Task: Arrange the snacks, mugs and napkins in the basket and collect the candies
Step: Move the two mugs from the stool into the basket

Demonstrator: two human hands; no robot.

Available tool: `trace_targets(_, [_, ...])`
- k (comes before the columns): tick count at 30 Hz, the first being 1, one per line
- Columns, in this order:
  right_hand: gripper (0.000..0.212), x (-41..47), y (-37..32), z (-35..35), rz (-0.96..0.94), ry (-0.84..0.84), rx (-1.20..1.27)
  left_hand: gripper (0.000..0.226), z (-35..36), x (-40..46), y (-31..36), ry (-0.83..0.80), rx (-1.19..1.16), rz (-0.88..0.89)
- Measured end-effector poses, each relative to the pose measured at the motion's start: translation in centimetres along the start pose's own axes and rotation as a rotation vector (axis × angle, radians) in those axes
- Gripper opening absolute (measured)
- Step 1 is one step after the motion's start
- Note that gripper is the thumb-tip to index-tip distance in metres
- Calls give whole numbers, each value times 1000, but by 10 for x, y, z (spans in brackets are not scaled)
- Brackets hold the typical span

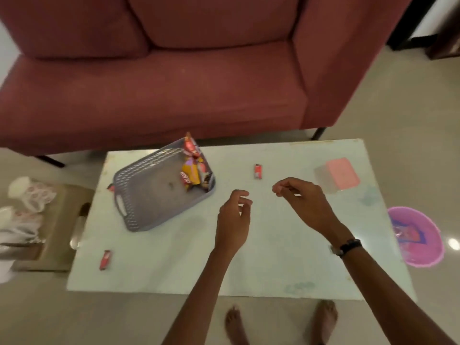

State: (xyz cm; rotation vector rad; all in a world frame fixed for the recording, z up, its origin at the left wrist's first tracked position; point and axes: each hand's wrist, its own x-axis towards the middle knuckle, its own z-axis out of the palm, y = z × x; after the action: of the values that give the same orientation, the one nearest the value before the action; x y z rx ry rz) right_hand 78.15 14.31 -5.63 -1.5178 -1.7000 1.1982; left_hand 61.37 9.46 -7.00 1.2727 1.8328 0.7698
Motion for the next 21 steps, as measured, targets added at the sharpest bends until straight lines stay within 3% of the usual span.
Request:
trace_targets(5, [14,23,-40,86,-67,-95,-4,22,-82,-1,-62,81,-14,-41])
trace_targets(21, [15,76,-107,324,-44,-400,57,13,-233,8,-191,401,-325,-296])
